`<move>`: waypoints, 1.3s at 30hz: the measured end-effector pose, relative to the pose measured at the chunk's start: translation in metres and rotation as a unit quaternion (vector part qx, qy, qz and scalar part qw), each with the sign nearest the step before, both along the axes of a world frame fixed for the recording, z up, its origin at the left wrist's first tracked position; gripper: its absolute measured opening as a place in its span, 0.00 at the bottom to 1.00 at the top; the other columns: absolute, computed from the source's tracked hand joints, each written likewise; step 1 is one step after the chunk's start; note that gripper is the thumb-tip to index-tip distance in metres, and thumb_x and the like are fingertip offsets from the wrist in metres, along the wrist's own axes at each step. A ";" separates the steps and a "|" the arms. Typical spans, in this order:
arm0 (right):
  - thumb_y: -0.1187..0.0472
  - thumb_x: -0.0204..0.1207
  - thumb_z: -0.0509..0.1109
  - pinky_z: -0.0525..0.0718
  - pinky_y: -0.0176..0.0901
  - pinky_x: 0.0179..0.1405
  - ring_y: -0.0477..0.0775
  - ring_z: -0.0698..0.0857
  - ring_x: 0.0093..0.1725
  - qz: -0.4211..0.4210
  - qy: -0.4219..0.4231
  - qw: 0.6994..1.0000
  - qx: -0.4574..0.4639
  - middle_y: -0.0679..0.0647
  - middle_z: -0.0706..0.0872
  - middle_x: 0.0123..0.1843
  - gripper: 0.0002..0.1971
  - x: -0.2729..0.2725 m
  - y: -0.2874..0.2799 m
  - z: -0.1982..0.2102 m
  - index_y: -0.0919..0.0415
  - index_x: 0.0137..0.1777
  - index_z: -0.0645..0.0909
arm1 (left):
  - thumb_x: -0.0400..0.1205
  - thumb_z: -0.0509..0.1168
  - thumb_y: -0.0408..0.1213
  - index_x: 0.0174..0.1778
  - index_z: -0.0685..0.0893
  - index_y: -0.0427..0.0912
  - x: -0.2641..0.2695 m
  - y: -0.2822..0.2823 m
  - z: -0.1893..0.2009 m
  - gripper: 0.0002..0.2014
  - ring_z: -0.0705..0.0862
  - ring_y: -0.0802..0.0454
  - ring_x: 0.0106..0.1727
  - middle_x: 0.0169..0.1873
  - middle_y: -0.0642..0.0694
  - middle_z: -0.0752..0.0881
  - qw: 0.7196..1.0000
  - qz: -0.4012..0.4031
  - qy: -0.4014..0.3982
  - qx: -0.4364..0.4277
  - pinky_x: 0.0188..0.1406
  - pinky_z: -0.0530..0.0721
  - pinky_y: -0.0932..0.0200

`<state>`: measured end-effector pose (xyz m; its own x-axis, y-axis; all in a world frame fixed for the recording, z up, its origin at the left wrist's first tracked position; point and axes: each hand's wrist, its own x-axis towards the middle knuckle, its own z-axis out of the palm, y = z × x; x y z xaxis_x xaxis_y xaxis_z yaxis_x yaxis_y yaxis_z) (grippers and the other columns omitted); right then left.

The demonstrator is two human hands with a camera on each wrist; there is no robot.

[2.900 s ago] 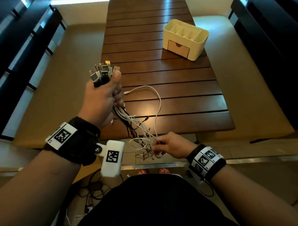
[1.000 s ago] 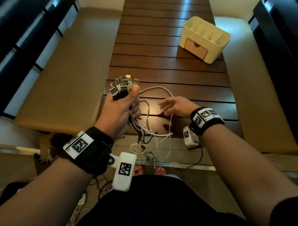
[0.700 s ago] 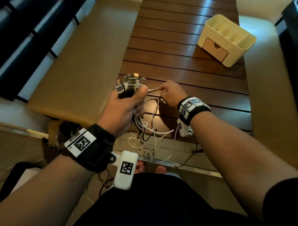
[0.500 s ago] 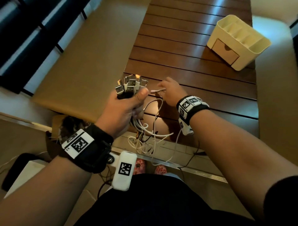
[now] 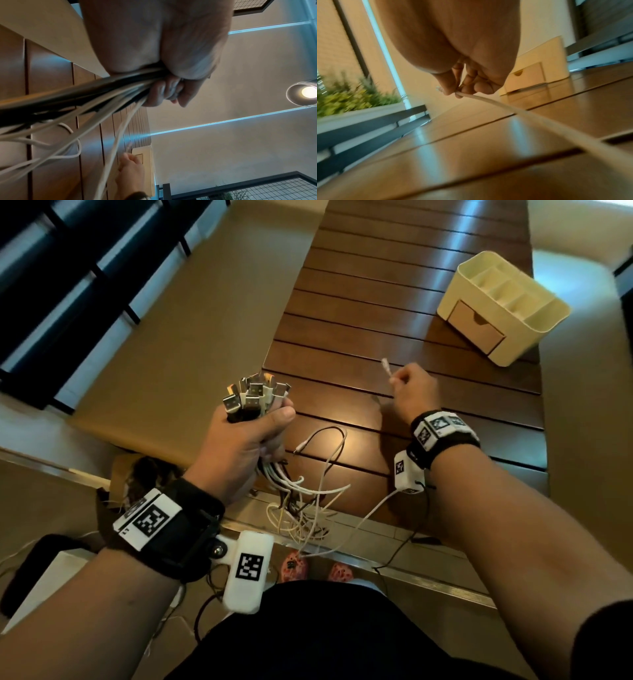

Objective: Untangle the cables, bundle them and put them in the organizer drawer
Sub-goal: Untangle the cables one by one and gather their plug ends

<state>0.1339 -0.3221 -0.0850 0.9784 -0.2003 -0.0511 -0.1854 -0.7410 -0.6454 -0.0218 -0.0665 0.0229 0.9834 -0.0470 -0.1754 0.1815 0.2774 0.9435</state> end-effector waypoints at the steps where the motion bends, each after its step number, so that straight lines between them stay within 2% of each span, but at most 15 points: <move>1: 0.58 0.83 0.68 0.80 0.46 0.50 0.58 0.84 0.52 -0.029 -0.006 0.999 0.023 0.57 0.88 0.54 0.04 0.000 -0.010 0.005 0.54 0.50 0.83 | 0.81 0.69 0.31 0.48 0.82 0.38 0.001 0.000 0.000 0.03 0.64 0.58 0.21 0.24 0.52 0.69 1.000 -0.001 -0.001 -0.001 0.20 0.67 0.65; 4: 0.55 0.80 0.71 0.80 0.45 0.48 0.56 0.85 0.50 -0.072 0.010 0.996 0.042 0.54 0.88 0.51 0.03 -0.006 -0.038 0.010 0.49 0.45 0.83 | 0.82 0.67 0.31 0.46 0.83 0.41 0.003 0.001 0.001 0.01 0.64 0.58 0.21 0.24 0.52 0.68 1.000 -0.002 0.002 -0.002 0.20 0.67 0.65; 7: 0.57 0.78 0.73 0.79 0.40 0.41 0.54 0.86 0.42 -0.009 0.128 0.992 -0.013 0.53 0.88 0.45 0.03 -0.027 -0.057 0.002 0.52 0.42 0.85 | 0.82 0.66 0.30 0.45 0.82 0.41 0.004 0.002 0.005 0.03 0.63 0.59 0.20 0.23 0.53 0.68 1.000 0.004 0.008 -0.004 0.19 0.65 0.65; 9: 0.57 0.76 0.75 0.80 0.43 0.43 0.55 0.86 0.43 0.035 0.191 0.980 -0.051 0.55 0.89 0.45 0.05 -0.045 -0.064 -0.008 0.50 0.39 0.85 | 0.83 0.66 0.30 0.44 0.82 0.42 0.005 0.002 0.008 0.03 0.63 0.59 0.21 0.23 0.53 0.67 1.000 0.003 0.009 -0.002 0.19 0.65 0.65; 11: 0.56 0.75 0.77 0.78 0.44 0.46 0.55 0.84 0.45 0.036 0.200 0.977 -0.062 0.54 0.88 0.46 0.07 -0.060 -0.066 -0.016 0.50 0.36 0.84 | 0.83 0.65 0.30 0.43 0.81 0.43 0.006 0.001 0.011 0.05 0.62 0.58 0.21 0.24 0.52 0.67 1.000 -0.003 0.008 0.002 0.19 0.65 0.65; 13: 0.56 0.75 0.78 0.78 0.44 0.45 0.54 0.84 0.44 0.024 0.198 0.978 -0.052 0.53 0.86 0.46 0.07 -0.070 -0.067 -0.021 0.50 0.37 0.83 | 0.84 0.64 0.29 0.41 0.82 0.45 0.007 0.001 0.014 0.09 0.62 0.58 0.21 0.25 0.51 0.66 1.000 -0.010 0.004 0.003 0.20 0.65 0.65; 16: 0.57 0.75 0.77 0.84 0.49 0.49 0.56 0.84 0.48 0.014 0.184 0.981 -0.063 0.55 0.87 0.47 0.05 -0.083 -0.070 -0.026 0.52 0.40 0.84 | 0.86 0.63 0.29 0.36 0.82 0.50 0.010 0.003 0.017 0.14 0.62 0.59 0.21 0.25 0.52 0.66 1.000 -0.024 0.001 -0.004 0.19 0.66 0.66; 18: 0.56 0.76 0.76 0.85 0.53 0.55 0.58 0.84 0.52 0.014 0.177 0.980 -0.087 0.55 0.87 0.48 0.03 -0.090 -0.073 -0.027 0.53 0.42 0.85 | 0.86 0.63 0.30 0.36 0.81 0.51 0.011 0.008 0.020 0.14 0.62 0.58 0.22 0.25 0.52 0.66 0.999 -0.032 -0.002 0.000 0.19 0.66 0.65; 24: 0.55 0.77 0.74 0.86 0.57 0.58 0.61 0.84 0.51 -0.016 0.179 0.978 -0.105 0.59 0.85 0.53 0.06 -0.104 -0.076 -0.030 0.48 0.40 0.80 | 0.86 0.63 0.32 0.39 0.80 0.49 0.009 0.016 0.027 0.11 0.62 0.58 0.22 0.25 0.53 0.66 1.000 -0.020 -0.005 0.016 0.19 0.66 0.65; 27: 0.55 0.78 0.73 0.86 0.55 0.57 0.61 0.86 0.50 -0.068 0.135 0.987 -0.059 0.58 0.85 0.54 0.03 -0.108 -0.075 -0.027 0.50 0.47 0.81 | 0.86 0.63 0.33 0.38 0.78 0.48 0.008 0.022 0.032 0.11 0.61 0.58 0.22 0.24 0.53 0.65 1.000 -0.006 -0.010 0.014 0.19 0.65 0.65; 30: 0.56 0.80 0.70 0.89 0.55 0.54 0.57 0.89 0.48 -0.113 0.085 0.990 0.015 0.55 0.87 0.53 0.07 -0.107 -0.074 -0.019 0.51 0.56 0.80 | 0.86 0.63 0.34 0.38 0.76 0.48 0.007 0.031 0.035 0.11 0.62 0.59 0.22 0.24 0.53 0.65 1.000 0.010 -0.017 0.017 0.19 0.65 0.66; 33: 0.61 0.83 0.69 0.87 0.39 0.39 0.50 0.90 0.43 -0.097 0.081 0.984 0.124 0.55 0.87 0.55 0.13 -0.109 -0.064 0.000 0.58 0.66 0.80 | 0.86 0.63 0.34 0.38 0.77 0.48 0.008 0.037 0.032 0.11 0.62 0.59 0.22 0.24 0.53 0.65 0.999 0.027 -0.016 0.021 0.19 0.65 0.67; 34: 0.63 0.84 0.68 0.85 0.35 0.34 0.49 0.90 0.40 -0.083 0.087 0.978 0.168 0.56 0.88 0.53 0.11 -0.111 -0.057 0.008 0.59 0.64 0.81 | 0.86 0.63 0.34 0.38 0.77 0.48 0.008 0.037 0.030 0.10 0.62 0.59 0.22 0.25 0.53 0.65 0.999 0.027 -0.015 0.020 0.19 0.65 0.67; 36: 0.65 0.84 0.68 0.85 0.35 0.30 0.49 0.89 0.35 -0.053 0.089 0.961 0.256 0.58 0.87 0.48 0.04 -0.117 -0.041 0.025 0.58 0.54 0.84 | 0.86 0.64 0.35 0.41 0.77 0.47 0.007 0.034 0.028 0.08 0.62 0.59 0.22 0.25 0.52 0.64 1.000 0.020 -0.015 0.015 0.19 0.65 0.67; 39: 0.64 0.83 0.70 0.88 0.42 0.40 0.49 0.89 0.38 -0.018 0.062 0.951 0.303 0.57 0.88 0.48 0.04 -0.127 -0.019 0.046 0.60 0.53 0.86 | 0.84 0.66 0.36 0.49 0.79 0.41 0.006 0.024 0.023 0.03 0.64 0.59 0.23 0.26 0.51 0.66 1.000 0.010 -0.022 0.009 0.21 0.67 0.67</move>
